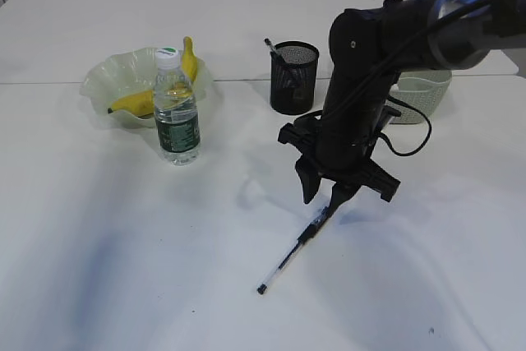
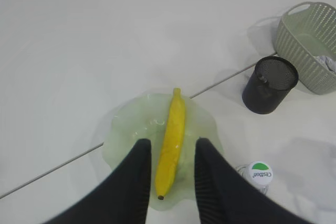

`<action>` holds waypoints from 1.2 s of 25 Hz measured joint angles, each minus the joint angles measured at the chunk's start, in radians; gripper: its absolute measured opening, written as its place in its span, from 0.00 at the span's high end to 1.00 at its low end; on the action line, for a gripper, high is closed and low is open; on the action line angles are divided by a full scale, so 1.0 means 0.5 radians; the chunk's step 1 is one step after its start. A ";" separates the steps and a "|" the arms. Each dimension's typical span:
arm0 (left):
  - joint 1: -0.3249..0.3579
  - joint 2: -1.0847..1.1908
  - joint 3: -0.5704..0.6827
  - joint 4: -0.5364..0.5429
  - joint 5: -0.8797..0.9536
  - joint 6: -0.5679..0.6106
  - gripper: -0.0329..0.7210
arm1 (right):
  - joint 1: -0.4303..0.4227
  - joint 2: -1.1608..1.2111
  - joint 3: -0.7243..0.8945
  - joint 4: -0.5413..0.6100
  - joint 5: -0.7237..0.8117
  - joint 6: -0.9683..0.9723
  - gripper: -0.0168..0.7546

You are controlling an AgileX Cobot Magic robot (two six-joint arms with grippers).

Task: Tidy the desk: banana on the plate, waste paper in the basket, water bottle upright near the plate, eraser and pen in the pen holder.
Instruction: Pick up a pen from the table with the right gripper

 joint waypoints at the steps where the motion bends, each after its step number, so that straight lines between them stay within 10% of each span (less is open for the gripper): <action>1: 0.000 0.000 0.000 0.000 0.000 0.000 0.70 | 0.000 0.000 0.000 -0.004 0.000 0.000 0.62; 30: 0.000 0.000 0.000 0.004 0.000 0.000 0.70 | 0.000 0.033 0.000 -0.035 0.000 0.046 0.62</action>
